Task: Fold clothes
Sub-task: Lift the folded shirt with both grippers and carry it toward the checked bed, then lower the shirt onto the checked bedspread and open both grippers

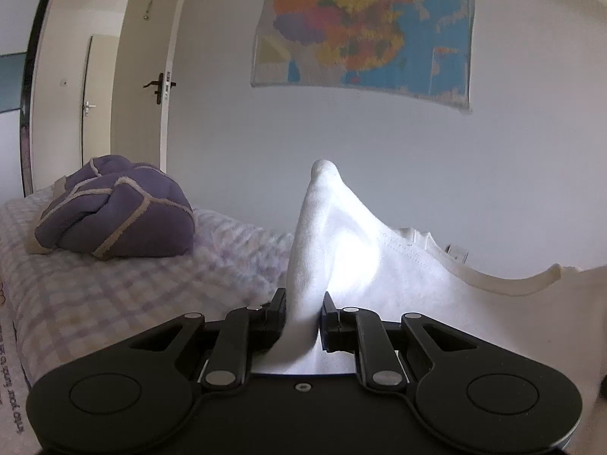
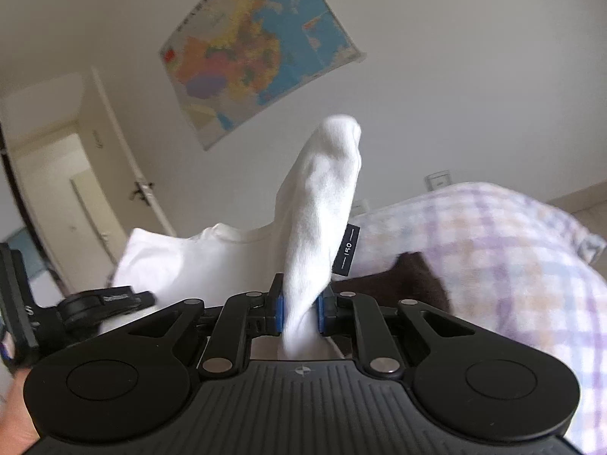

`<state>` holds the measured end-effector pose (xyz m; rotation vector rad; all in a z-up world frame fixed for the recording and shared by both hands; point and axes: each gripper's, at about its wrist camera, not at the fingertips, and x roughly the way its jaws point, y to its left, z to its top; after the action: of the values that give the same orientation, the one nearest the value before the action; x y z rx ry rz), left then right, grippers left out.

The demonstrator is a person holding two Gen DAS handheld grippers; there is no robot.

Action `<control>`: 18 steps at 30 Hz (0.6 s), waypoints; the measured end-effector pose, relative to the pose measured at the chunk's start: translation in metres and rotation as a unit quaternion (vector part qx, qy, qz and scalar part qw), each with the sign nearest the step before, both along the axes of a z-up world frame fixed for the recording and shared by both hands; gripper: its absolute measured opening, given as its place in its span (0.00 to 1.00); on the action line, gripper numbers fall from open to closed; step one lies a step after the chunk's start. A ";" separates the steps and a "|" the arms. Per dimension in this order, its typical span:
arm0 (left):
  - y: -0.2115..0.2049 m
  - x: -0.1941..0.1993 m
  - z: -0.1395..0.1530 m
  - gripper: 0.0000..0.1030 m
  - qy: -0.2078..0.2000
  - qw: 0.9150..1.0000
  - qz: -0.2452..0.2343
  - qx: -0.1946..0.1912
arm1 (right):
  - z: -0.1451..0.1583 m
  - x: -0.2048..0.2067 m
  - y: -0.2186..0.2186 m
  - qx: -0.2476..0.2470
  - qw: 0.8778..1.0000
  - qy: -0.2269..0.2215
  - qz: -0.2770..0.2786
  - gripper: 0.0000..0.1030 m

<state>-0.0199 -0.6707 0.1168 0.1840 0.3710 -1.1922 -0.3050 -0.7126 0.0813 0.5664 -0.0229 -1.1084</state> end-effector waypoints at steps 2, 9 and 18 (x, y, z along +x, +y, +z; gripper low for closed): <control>-0.009 0.003 -0.010 0.18 -0.007 1.000 0.000 0.012 | -0.006 0.001 -0.008 0.011 1.000 0.011 -0.012 0.18; -0.029 0.015 -0.034 0.47 -0.044 0.996 0.051 0.055 | -0.026 0.006 -0.028 0.061 0.992 0.088 -0.071 0.33; 0.005 0.020 -0.014 0.58 -0.019 0.998 0.059 -0.026 | -0.007 0.027 0.004 -0.079 0.982 0.147 -0.089 0.60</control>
<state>0.0000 -0.6653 0.1027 0.1373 0.3128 -1.0793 -0.2775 -0.7089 0.0748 0.2575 0.0951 -1.3428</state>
